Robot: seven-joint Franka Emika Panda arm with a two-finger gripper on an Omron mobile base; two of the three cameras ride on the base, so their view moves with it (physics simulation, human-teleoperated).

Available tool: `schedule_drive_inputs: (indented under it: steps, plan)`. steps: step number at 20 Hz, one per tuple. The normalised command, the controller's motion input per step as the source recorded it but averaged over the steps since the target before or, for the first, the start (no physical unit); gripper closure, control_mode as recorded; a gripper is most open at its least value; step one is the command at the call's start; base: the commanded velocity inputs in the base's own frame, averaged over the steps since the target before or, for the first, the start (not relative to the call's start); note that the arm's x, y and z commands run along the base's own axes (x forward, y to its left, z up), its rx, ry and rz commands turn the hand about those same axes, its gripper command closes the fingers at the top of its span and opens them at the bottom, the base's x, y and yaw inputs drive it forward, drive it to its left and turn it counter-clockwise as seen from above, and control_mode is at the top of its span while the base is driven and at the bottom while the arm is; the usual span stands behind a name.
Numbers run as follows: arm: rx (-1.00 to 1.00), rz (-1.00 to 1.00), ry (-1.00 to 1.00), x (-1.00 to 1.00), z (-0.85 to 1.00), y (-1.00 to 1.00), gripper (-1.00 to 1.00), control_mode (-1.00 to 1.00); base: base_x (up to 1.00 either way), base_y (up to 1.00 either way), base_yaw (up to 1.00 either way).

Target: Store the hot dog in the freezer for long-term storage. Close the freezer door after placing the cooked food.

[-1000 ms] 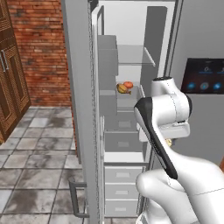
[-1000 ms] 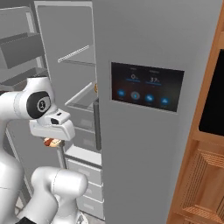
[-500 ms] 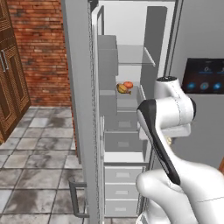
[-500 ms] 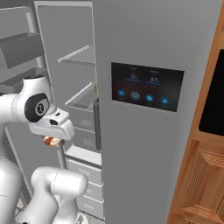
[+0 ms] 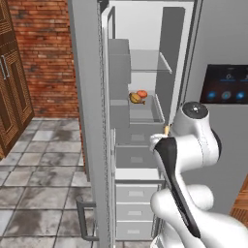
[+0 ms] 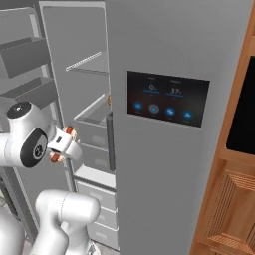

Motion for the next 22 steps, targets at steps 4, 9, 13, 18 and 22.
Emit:
schedule_drive_inputs:
  steps: [4, 9, 13, 18, 22]
  plan:
    - [0.00, 0.00, -0.45, 0.62, -0.02, 0.00, 1.00, -1.00, 0.00, 0.00, 0.00]
    - [0.00, 0.00, -0.16, 0.67, 0.00, 0.00, 1.00, -1.00, 0.00, 0.00, 0.00]
    - [0.00, -0.02, -0.05, 0.58, -0.20, 0.00, 1.00, -1.00, 0.00, 0.00, 0.00]
    - [0.00, -0.05, 0.07, 0.60, -0.04, 0.00, 1.00, -1.00, 0.00, 0.00, 0.00]
    - [0.00, -0.04, 0.15, 0.66, 0.00, 0.00, 1.00, -1.00, 0.00, 0.00, 0.00]
